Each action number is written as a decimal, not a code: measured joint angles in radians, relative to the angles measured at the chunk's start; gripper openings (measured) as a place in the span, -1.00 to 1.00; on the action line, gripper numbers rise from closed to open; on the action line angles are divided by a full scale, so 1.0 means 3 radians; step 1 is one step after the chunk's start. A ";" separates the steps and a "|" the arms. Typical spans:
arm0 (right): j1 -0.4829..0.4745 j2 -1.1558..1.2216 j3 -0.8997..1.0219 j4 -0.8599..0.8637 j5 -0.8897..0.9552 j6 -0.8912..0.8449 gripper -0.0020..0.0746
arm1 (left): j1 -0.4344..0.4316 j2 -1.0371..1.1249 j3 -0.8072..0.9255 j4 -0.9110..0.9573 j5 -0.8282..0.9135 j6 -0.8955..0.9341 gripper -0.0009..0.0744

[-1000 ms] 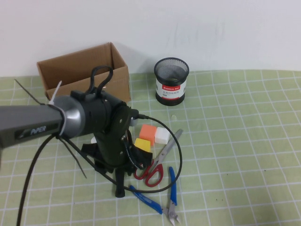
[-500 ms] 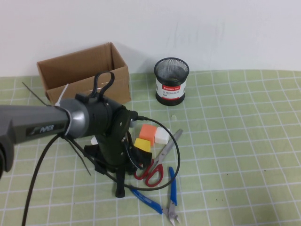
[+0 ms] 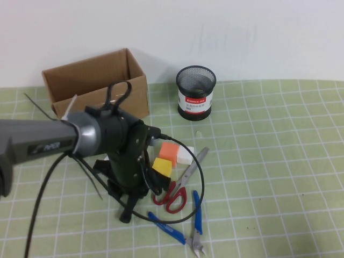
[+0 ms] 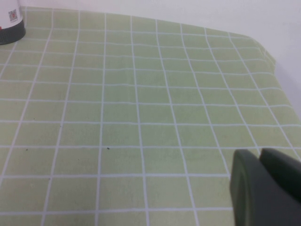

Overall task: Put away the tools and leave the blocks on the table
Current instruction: Pick up the black Screwdriver from the table, then place the picked object into the round holder, then pick up the pliers from the table

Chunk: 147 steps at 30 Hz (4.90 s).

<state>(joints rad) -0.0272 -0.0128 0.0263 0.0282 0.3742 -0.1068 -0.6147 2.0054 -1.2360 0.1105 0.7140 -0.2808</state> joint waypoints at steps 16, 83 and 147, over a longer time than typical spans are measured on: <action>0.0000 0.0000 0.0000 0.0000 0.0000 0.0000 -0.97 | -0.0335 -0.1603 0.0934 0.0204 -0.1879 0.0260 -0.50; 0.0000 0.0000 0.0000 0.0000 0.0000 0.0000 -0.97 | -0.0256 -0.0651 -0.0712 0.0631 -0.0579 0.0377 -0.96; 0.0000 0.0000 0.0000 0.0000 0.0000 0.0000 -0.97 | -0.0631 -0.0706 0.0317 -0.1493 -0.0044 0.4704 -0.78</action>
<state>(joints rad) -0.0272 -0.0128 0.0263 0.0282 0.3742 -0.1068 -0.8040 1.7935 -1.1408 -0.3375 0.7009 1.1303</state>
